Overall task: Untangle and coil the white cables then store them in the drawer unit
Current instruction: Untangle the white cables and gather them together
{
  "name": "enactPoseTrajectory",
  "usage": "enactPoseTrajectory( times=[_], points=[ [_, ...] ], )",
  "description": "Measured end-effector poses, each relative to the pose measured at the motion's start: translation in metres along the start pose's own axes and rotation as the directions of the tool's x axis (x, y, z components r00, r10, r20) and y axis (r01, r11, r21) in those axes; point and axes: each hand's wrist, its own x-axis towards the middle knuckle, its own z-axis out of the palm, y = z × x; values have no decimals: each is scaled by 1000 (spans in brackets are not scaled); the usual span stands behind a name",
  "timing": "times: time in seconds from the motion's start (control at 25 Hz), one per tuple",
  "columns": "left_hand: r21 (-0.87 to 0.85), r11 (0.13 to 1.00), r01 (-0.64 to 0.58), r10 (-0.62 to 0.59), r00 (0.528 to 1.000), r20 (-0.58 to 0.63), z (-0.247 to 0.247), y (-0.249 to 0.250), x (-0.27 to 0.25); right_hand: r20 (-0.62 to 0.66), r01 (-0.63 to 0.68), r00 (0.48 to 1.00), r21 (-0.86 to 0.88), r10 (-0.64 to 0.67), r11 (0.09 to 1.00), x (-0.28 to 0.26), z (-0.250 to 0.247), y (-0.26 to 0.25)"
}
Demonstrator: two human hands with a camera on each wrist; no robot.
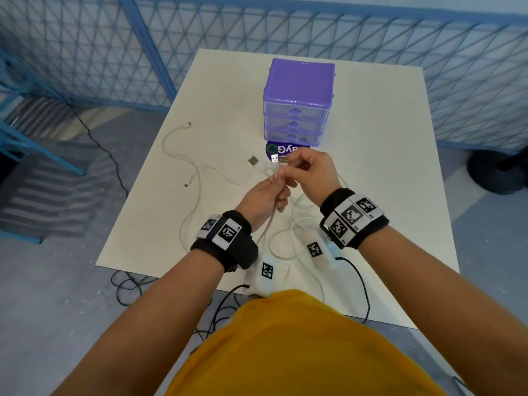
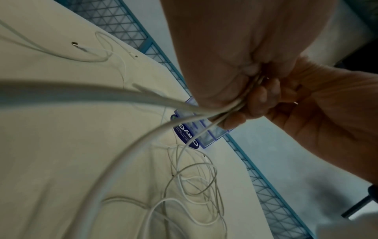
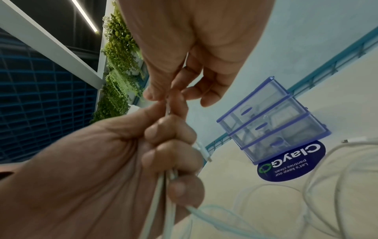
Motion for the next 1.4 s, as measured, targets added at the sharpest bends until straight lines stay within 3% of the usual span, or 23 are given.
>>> enactPoseTrajectory(
  times=[0.12, 0.2, 0.28, 0.36, 0.44, 0.52, 0.64, 0.72, 1.04, 1.2, 1.32, 1.4],
  points=[
    [14, 1000, 3, -3, 1000, 0, 4, 4, -2, 2, 18, 1000, -16, -18, 1000, -5, 2, -2],
    [-85, 996, -17, 15, 999, -29, 6, 11, -2, 185, -39, 982, -17, 42, 999, -14, 7, 6],
    [-217, 976, -30, 18, 998, -56, 6, 18, 0, 400, -100, 904, -152, 154, 983, -25, 11, 22],
    [-316, 948, -46, 18, 996, -93, 2, 26, 2, 477, -110, 842, -309, 254, 945, -39, 11, 39],
    [-351, 931, -95, 45, 988, -146, -6, 32, 2, 497, -89, 817, -392, 292, 916, -54, 13, 50],
    [-380, 916, -127, 56, 980, -192, -14, 33, 3, 485, -120, 817, -386, 312, 915, -65, 18, 55],
    [-375, 918, -133, 54, 976, -212, -14, 22, 1, 462, -236, 838, -173, 290, 956, -68, 29, 48],
    [-342, 933, -113, 44, 979, -201, -8, 13, -3, 450, -240, 850, -134, 275, 961, -65, 35, 42],
    [-160, 985, 67, -90, 986, -142, -2, 2, -15, 336, -126, 915, -283, 221, 951, -63, 34, 44],
    [-283, 959, -13, -48, 977, -208, -10, -3, -12, 365, -75, 907, -345, 208, 936, -59, 15, 45],
    [-236, 969, -68, 6, 967, -255, -19, -3, -9, 145, -100, 975, -397, 170, 912, -54, -29, 62],
    [-226, 970, -89, 28, 965, -261, -24, -4, -8, 28, -179, 973, -535, 229, 826, -56, -64, 82]
  ],
)
